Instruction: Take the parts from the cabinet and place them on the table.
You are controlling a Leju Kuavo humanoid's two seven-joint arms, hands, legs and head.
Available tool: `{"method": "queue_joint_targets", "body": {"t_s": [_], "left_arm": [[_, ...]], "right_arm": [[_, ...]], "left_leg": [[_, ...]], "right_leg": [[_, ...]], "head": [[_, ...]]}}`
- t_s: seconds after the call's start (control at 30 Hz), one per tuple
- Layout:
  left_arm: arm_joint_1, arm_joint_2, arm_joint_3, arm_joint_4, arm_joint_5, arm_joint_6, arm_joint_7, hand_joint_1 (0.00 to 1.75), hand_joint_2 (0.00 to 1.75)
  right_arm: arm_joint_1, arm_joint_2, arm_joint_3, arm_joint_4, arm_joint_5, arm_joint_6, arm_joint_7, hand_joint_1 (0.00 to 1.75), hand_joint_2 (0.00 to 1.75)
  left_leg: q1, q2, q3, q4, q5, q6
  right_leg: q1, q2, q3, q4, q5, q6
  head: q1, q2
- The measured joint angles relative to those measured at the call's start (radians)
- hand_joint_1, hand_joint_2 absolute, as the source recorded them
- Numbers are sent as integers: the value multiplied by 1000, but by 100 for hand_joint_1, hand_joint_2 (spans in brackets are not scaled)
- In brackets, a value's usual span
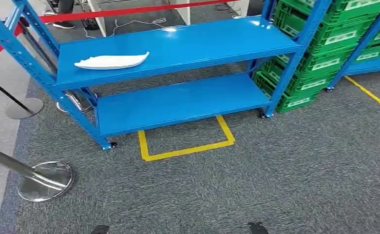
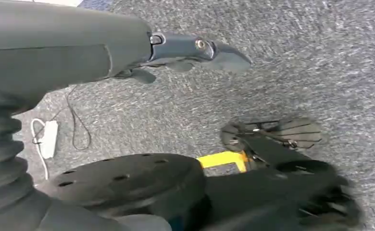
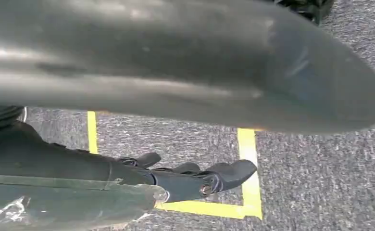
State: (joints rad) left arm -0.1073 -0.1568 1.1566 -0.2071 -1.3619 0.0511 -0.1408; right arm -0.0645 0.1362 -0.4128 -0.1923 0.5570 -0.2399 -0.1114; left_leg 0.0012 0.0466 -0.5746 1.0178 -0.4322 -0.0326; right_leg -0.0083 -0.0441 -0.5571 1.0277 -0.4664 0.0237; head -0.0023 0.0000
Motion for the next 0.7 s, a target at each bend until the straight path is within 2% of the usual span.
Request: {"method": "queue_joint_targets", "body": {"t_s": [0.03,0.07,0.13,0.17,0.2,0.23,0.3,0.33,0.37,0.4,0.43,0.47,0.5,0.53,0.63,0.67,0.7], "left_arm": [[-5,0,0,0,0,0,2,0,175],[-6,0,0,0,0,0,5,0,175],[1,1,0,0,0,0,5,0,175],[3,2,0,0,0,0,0,0,175],[2,2,0,0,0,0,-3,0,175],[-1,3,0,0,0,0,-3,0,175],[-3,4,0,0,0,-1,-3,0,175],[-2,4,0,0,1,-4,-3,0,175],[0,5,0,0,2,-6,0,0,175],[0,5,0,0,3,-7,0,0,175],[0,4,0,0,4,-7,1,0,175],[0,3,0,0,6,-7,5,0,175],[0,3,0,0,10,-7,7,0,175],[-1,3,0,0,11,-7,9,0,175],[2,3,1,0,12,-6,15,0,175],[3,3,2,0,12,-6,15,0,175],[3,3,2,0,12,-6,15,0,175]], "right_arm": [[1,0,-1,0,0,0,1,0,0],[0,0,-1,0,0,0,3,0,0],[-2,0,-2,0,2,1,5,0,0],[-2,0,-2,0,2,1,6,0,0],[-2,0,-2,0,3,1,5,0,0],[-2,0,-2,0,3,1,4,0,0],[1,0,-2,0,4,2,2,0,0],[2,0,-2,0,5,2,3,0,0],[3,0,-2,0,11,2,5,0,0],[3,0,-2,0,15,2,8,0,0],[2,0,-2,0,18,2,10,0,0],[2,0,-2,0,19,2,12,0,0],[2,0,-2,0,20,2,15,0,0],[1,3,-2,0,21,3,18,0,0],[2,4,-3,0,22,2,22,0,0],[2,5,-3,0,23,2,22,0,0],[1,7,-4,0,24,2,22,0,0]], "left_leg": [[-3,-7,7,-25,-10,7],[-3,-10,1,-21,-8,11],[-4,-24,-1,-25,-7,23],[3,-29,4,-32,-1,31],[3,-35,5,-32,-1,35],[3,-42,4,-32,1,41],[2,-55,4,-32,0,44],[2,-63,4,-32,0,44],[2,-70,5,-31,0,44],[2,-79,6,-31,0,43],[3,-88,8,-31,-1,42],[4,-97,11,-29,-2,38],[4,-103,9,-26,-4,32],[-2,-111,3,-18,-7,25],[4,-123,-2,-28,5,7],[5,-129,-4,-28,4,4],[3,-104,-8,-14,-9,-1]], "right_leg": [[4,-2,-5,4,-3,8],[6,-11,-4,-1,-1,12],[4,-24,4,-8,0,24],[0,-13,-2,-2,-6,31],[0,11,-11,26,-28,35],[0,27,-39,91,-67,37],[0,39,-120,260,-139,40],[0,40,-145,305,-147,40],[0,40,-147,301,-129,39],[-1,40,-129,255,-93,38],[-2,42,-93,176,-48,37],[-5,54,-43,74,1,37],[-10,91,-15,15,3,37],[-12,102,-8,2,-2,31],[-4,87,-12,6,3,13],[-9,79,-11,2,7,4],[-11,72,-9,0,9,-1]], "head": [[-5,0],[0,0],[-1,0],[-3,0],[4,0],[7,0],[10,0],[11,0],[10,0],[11,0],[10,0],[11,0],[12,0],[12,0],[12,0],[12,0],[12,0]]}}
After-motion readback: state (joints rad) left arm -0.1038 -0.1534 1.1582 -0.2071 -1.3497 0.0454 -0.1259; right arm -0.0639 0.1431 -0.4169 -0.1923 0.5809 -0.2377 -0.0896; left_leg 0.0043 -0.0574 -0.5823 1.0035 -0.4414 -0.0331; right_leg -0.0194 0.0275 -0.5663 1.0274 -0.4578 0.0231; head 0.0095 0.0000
